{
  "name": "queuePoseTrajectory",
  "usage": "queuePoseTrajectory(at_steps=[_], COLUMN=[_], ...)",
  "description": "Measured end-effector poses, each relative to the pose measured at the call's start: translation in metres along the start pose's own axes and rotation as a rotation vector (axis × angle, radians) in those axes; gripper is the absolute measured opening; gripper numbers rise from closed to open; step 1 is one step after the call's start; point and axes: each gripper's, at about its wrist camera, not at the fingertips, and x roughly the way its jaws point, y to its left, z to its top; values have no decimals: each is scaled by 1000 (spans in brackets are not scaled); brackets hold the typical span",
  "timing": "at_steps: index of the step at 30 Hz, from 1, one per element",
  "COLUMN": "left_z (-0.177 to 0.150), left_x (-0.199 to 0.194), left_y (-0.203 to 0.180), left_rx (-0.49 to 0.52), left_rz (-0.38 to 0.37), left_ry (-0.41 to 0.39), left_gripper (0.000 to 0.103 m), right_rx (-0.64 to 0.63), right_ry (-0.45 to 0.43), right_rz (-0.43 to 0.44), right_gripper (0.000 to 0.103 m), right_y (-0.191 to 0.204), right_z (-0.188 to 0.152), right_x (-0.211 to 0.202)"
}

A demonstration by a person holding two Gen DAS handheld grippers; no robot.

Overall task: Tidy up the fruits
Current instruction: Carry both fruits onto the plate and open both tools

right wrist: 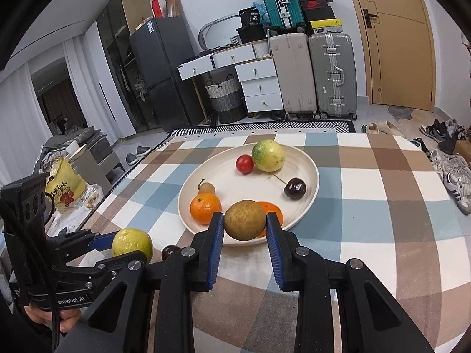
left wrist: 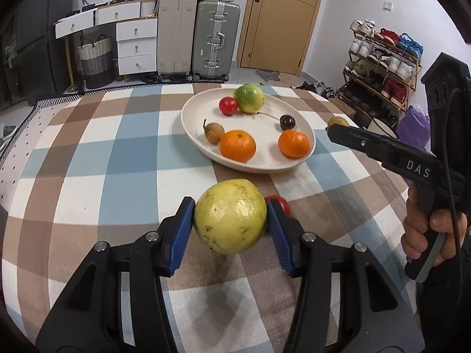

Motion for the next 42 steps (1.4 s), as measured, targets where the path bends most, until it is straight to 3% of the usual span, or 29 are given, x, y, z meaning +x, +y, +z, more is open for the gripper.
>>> queuePoseTrajectory(at_steps=[20, 42], left_z=[76, 97], left_x=[40, 105], left_y=[-16, -30], left_rx=[31, 95], left_rz=[-41, -10], left_ry=[-41, 9], left_gripper=[48, 48], right_rx=[24, 41], right_ry=[29, 115], right_rz=[-6, -23], right_gripper=[29, 29], right_y=[-24, -39], right_z=[30, 35], right_x=[13, 61])
